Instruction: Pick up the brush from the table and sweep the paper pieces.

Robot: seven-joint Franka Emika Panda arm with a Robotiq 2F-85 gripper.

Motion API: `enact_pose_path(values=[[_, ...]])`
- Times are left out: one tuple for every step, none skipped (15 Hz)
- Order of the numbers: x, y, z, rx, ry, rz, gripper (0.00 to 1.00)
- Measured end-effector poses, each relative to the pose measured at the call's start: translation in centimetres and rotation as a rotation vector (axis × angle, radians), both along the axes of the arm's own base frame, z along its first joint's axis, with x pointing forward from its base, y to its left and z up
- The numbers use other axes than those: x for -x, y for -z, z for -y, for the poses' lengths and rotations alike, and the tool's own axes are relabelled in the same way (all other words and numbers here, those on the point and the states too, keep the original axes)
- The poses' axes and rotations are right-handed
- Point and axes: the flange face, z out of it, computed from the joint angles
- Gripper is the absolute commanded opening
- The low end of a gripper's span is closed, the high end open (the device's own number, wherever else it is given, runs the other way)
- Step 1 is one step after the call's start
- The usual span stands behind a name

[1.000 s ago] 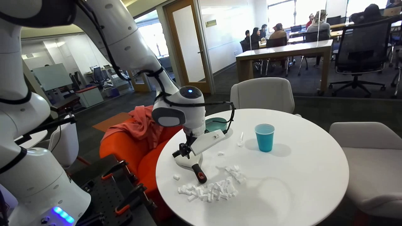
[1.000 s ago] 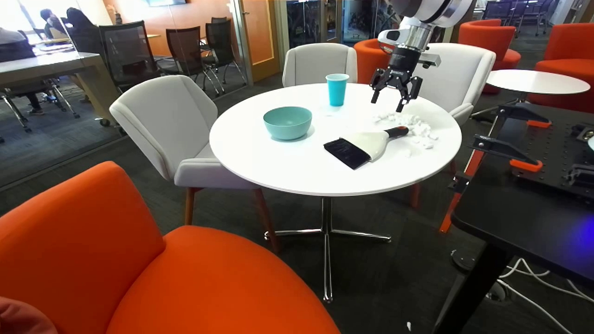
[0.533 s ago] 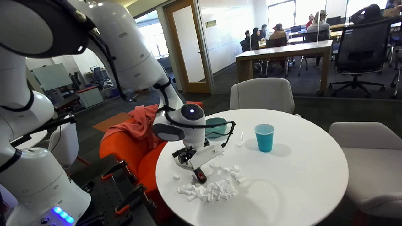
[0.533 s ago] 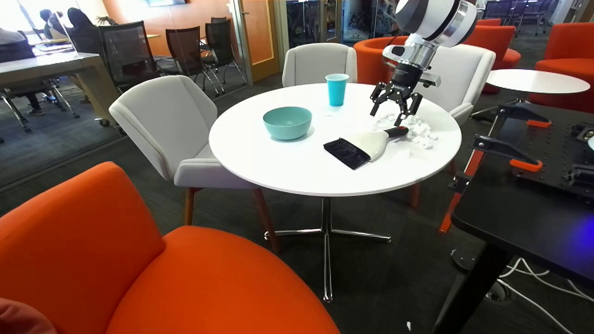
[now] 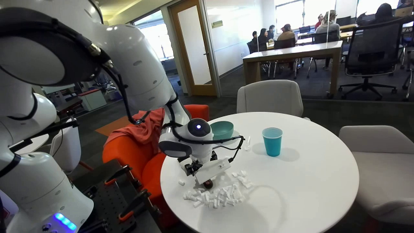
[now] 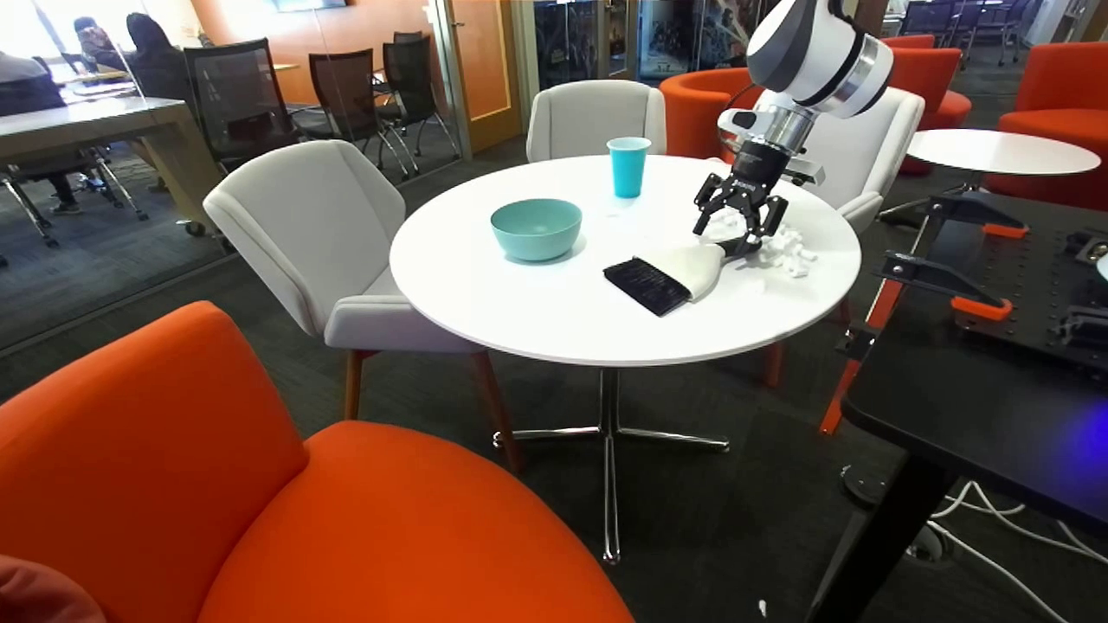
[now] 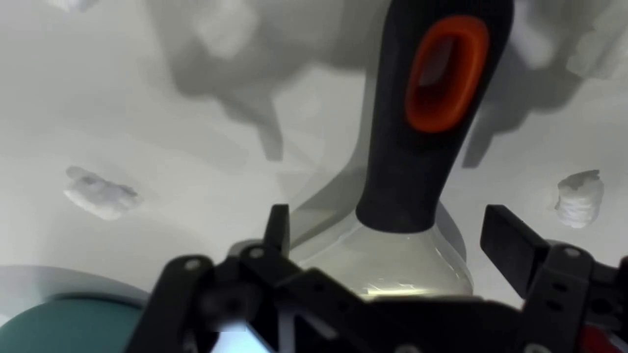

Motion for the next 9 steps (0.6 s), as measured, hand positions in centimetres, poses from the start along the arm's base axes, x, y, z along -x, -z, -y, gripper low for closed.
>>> enact_pose_path(values=[[-0.1, 0.3, 0.1, -0.005, 0.007, -0.003, 1.00], [-0.2, 0.7, 0.1, -0.009, 0.015, -0.006, 1.00], [-0.3, 1.0, 0.2, -0.012, 0.020, -0.008, 1.00], [-0.5, 1.3, 0.3, -0.015, 0.027, -0.010, 1.00], [-0.5, 1.6, 0.4, -0.018, 0.033, -0.012, 0.87], [-0.6, 1.8, 0.4, -0.021, 0.040, -0.016, 0.74], [-0.7, 2.1, 0.5, -0.022, 0.046, -0.019, 0.66], [-0.7, 2.3, 0.6, -0.022, 0.050, -0.023, 0.59], [-0.8, 2.5, 0.7, -0.022, 0.055, -0.025, 0.51]])
